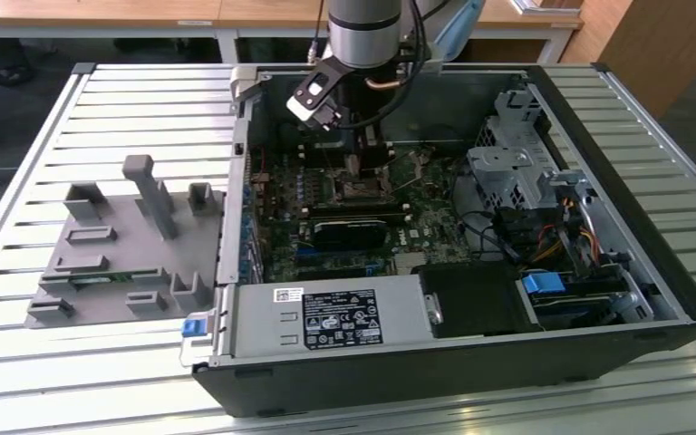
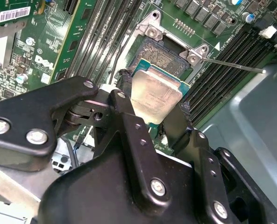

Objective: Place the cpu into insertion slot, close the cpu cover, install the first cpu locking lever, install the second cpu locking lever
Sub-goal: 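Place the cpu into insertion slot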

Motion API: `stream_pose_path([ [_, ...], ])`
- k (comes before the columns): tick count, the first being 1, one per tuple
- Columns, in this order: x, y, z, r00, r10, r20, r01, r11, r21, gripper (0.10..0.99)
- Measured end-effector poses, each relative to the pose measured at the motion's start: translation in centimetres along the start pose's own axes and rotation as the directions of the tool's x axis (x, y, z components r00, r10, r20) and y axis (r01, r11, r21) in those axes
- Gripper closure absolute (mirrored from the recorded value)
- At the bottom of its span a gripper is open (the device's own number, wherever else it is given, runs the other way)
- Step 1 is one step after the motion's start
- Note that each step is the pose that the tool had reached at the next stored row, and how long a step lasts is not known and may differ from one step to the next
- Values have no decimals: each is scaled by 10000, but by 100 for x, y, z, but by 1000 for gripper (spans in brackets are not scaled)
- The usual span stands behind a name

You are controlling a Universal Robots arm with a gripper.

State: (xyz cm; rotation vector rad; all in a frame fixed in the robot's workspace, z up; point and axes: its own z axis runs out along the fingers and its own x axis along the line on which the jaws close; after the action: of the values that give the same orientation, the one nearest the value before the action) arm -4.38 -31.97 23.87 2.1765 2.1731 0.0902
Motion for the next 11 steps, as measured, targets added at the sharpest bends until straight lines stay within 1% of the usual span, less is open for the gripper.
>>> stream_pose_path([
  [11,10,-21,127,10000,-1,12,1,10000,1,561],
])
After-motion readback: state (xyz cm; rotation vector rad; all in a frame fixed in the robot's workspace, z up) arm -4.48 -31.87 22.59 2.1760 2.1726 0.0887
